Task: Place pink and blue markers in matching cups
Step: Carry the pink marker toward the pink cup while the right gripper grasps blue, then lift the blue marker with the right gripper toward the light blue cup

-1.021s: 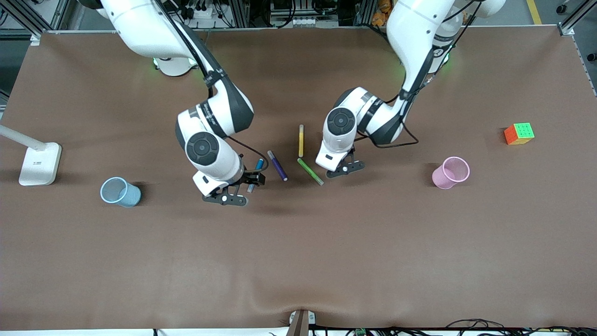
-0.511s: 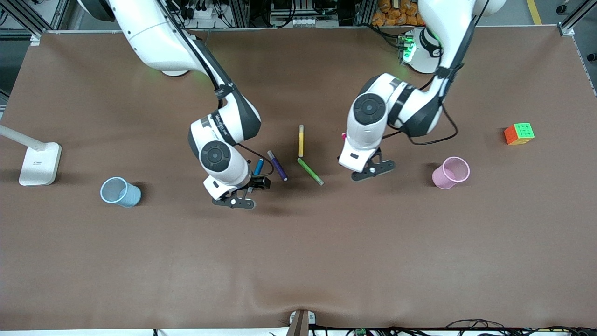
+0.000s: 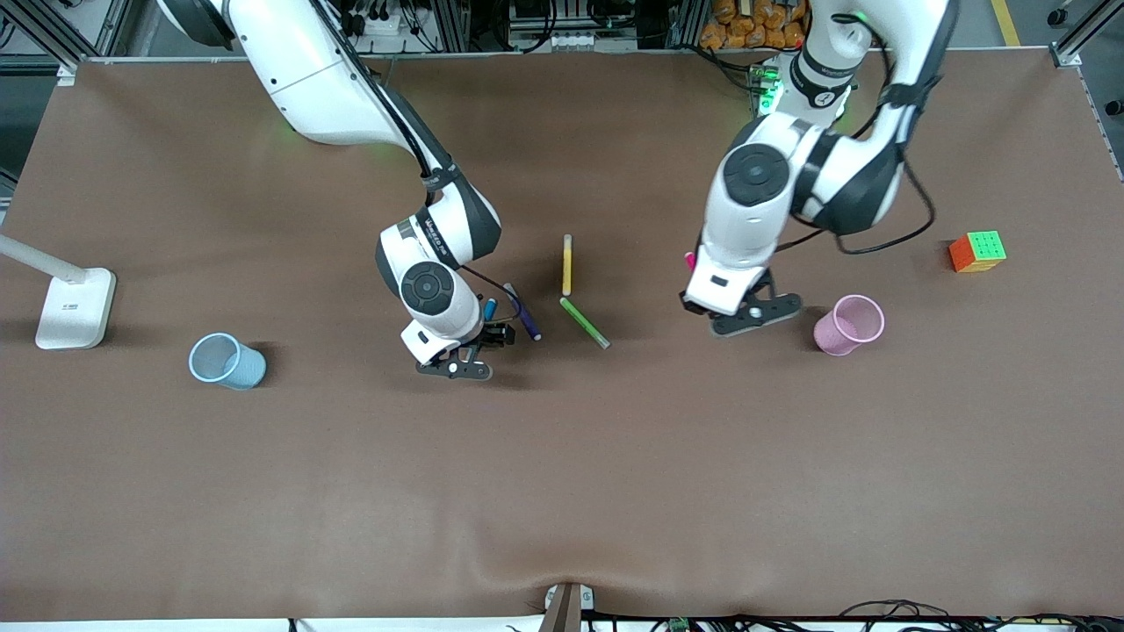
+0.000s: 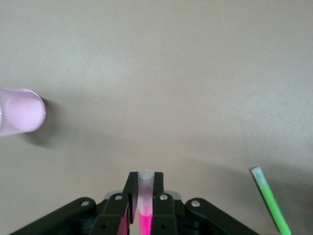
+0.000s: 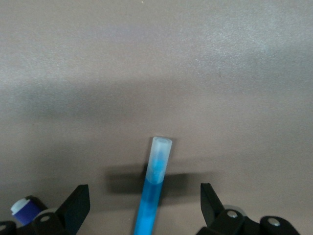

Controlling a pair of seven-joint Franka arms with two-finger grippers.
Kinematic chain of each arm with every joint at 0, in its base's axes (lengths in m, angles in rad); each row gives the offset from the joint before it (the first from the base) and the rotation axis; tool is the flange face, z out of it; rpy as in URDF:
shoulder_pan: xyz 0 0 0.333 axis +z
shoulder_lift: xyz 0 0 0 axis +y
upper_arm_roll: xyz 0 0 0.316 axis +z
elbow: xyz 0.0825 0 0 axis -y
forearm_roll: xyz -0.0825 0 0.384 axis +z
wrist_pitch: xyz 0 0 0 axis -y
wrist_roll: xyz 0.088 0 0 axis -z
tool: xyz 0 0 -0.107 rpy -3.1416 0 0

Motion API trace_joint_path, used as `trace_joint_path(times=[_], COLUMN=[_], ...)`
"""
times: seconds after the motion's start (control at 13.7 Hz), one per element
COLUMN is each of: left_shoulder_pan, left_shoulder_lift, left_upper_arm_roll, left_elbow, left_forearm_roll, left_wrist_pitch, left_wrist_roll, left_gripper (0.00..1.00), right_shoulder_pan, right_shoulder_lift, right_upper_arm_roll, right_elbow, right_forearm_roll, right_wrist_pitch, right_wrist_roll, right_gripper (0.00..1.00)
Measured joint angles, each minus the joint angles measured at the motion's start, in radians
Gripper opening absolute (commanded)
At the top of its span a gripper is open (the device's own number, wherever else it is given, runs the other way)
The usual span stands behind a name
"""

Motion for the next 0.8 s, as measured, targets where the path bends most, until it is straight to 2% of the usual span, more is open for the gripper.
trace_joint_path(times=[0.29, 0.51, 0.66, 0.73, 0.8], left_shoulder_pan=[0.087, 0.123, 0.146, 0.163, 0.181], left_shoulder_lift=[-0.062, -0.086, -0.094, -0.096, -0.097], left_upper_arm_roll=[0.001, 0.001, 0.001, 0.000, 0.001], left_elbow=[-0.027, -0.031, -0.036, -0.047, -0.061], left_forearm_roll=[0.013, 0.100, 0.147, 0.156, 0.162], left_wrist_pitch=[0.000, 0.000, 0.000, 0.009, 0.032], left_wrist_roll=[0.135, 0.171, 0.195, 0.216, 0.241], left_gripper=[0.00, 0.00, 0.00, 0.00, 0.00], right_shoulder_pan=[0.000, 0.000, 0.000, 0.000, 0.000], right_shoulder_lift=[0.007, 0.014, 0.017, 0.017, 0.017], right_upper_arm_roll=[-0.003, -0.003, -0.003, -0.003, -0.003], right_elbow=[-0.004, -0.007, -0.009, -0.010, -0.010], right_forearm_roll=[-0.015, -0.023, -0.039, -0.051, -0.059], right_wrist_pitch=[0.038, 0.049, 0.050, 0.051, 0.051], right_wrist_roll=[0.000, 0.000, 0.000, 0.000, 0.000], right_gripper=[1.00, 1.00, 0.31, 0.06, 0.00])
